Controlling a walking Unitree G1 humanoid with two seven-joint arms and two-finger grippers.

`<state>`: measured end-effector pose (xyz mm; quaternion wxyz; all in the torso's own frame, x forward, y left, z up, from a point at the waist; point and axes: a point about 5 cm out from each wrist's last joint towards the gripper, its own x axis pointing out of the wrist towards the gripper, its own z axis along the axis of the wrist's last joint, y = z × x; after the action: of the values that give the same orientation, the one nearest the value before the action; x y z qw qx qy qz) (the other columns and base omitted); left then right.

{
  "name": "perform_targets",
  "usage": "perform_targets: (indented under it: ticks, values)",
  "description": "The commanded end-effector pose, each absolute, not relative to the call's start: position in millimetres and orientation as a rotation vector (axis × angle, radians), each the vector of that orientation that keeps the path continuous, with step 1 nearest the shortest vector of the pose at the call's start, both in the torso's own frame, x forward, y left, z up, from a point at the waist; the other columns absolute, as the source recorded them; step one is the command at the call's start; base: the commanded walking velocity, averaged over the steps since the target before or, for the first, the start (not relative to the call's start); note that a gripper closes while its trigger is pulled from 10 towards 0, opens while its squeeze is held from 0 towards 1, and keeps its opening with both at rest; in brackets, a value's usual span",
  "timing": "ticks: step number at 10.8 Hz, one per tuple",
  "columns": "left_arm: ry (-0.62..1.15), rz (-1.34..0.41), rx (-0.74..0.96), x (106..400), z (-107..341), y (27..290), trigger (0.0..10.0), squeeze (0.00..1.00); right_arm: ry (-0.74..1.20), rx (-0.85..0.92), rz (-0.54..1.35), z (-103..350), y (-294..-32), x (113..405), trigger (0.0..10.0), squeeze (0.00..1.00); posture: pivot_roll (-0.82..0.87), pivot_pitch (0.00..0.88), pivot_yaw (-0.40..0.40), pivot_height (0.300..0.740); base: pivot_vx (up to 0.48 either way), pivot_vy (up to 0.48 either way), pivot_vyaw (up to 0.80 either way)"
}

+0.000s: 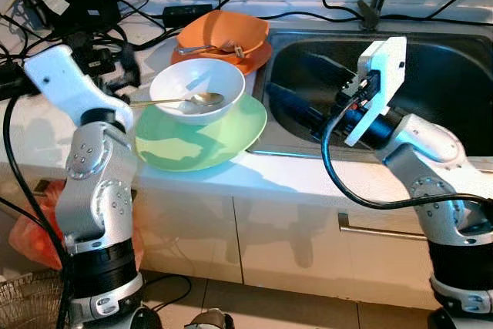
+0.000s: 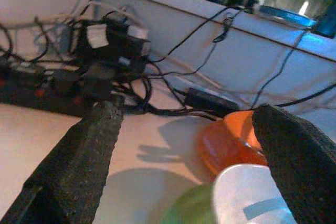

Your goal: Kitchen organization

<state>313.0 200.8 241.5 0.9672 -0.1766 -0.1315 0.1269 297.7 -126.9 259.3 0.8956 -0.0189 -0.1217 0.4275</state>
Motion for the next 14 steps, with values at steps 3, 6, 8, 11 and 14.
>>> perform_targets:
  ticks: [3, 6, 8, 11, 14]
  values:
    - [-0.223, 0.281, -0.409, 311, 238, 203, 10.0, 0.0, -0.244, -0.065, 0.967, 260, -123, 290, 10.0, 0.0, 0.09, 0.08, 0.09, 0.74, 0.0, 0.0, 0.0]
    - [-0.146, 0.23, -0.48, 305, 223, 190, 10.0, 0.0, -0.187, -0.108, 1.041, 251, -122, 283, 10.0, 0.0, 0.09, 0.078, 0.091, 0.74, 0.0, 0.0, 0.0]
    - [-0.104, 0.181, -0.532, 308, 219, 181, 10.0, 0.0, -0.164, -0.138, 1.061, 246, -121, 281, 10.0, 0.0, 0.09, 0.076, 0.092, 0.74, 0.0, 0.0, 0.0]
    - [-0.097, 0.146, -0.59, 314, 219, 179, 2.0, 0.0, -0.159, -0.152, 1.055, 245, -122, 281, 10.0, 0.0, 0.09, 0.077, 0.093, 0.74, 0.0, 0.0, 0.0]
    - [-0.075, 0.148, -0.687, 317, 215, 181, 0.0, 0.0, -0.147, -0.166, 1.067, 243, -122, 279, 10.0, 0.0, 0.08, 0.078, 0.094, 0.74, 0.0, 0.0, 0.0]
